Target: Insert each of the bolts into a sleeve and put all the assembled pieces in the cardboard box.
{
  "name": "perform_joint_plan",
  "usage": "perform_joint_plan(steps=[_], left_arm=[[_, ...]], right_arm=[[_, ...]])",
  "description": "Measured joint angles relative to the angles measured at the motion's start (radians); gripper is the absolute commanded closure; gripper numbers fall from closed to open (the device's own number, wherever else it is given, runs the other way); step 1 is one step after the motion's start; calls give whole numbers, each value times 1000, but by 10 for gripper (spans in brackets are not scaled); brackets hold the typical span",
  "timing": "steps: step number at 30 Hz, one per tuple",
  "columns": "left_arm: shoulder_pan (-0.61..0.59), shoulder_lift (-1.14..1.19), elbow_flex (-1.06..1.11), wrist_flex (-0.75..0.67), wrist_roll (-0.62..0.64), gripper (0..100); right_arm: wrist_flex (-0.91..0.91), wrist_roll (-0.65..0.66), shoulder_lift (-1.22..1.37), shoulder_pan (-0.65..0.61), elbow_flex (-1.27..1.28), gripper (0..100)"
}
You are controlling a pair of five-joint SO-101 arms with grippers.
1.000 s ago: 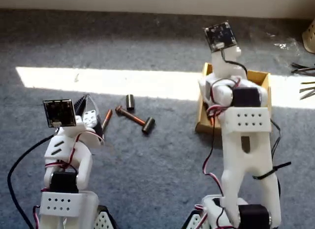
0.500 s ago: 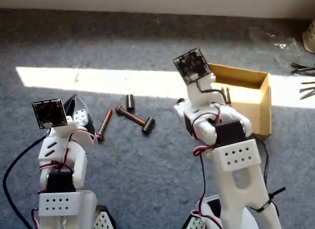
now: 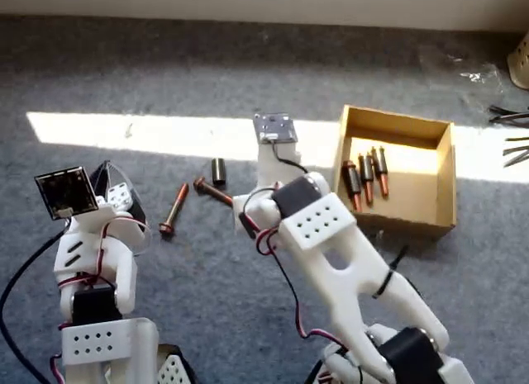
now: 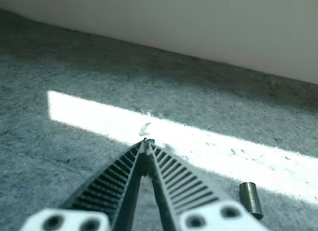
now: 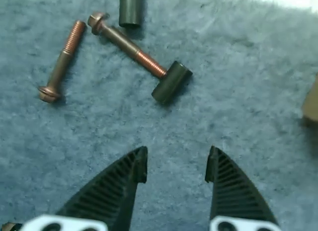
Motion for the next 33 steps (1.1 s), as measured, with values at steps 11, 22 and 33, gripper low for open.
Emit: perform_joint_plan(steps=[11, 22, 33], left_arm=[[-52, 0, 0, 0, 0, 993], [-52, 0, 0, 0, 0, 993], [-52, 0, 0, 0, 0, 993]], right_arm=[[158, -290, 413, -20, -431, 820], [166, -385, 740, -17, -709, 821], [167, -385, 801, 29, -784, 821]])
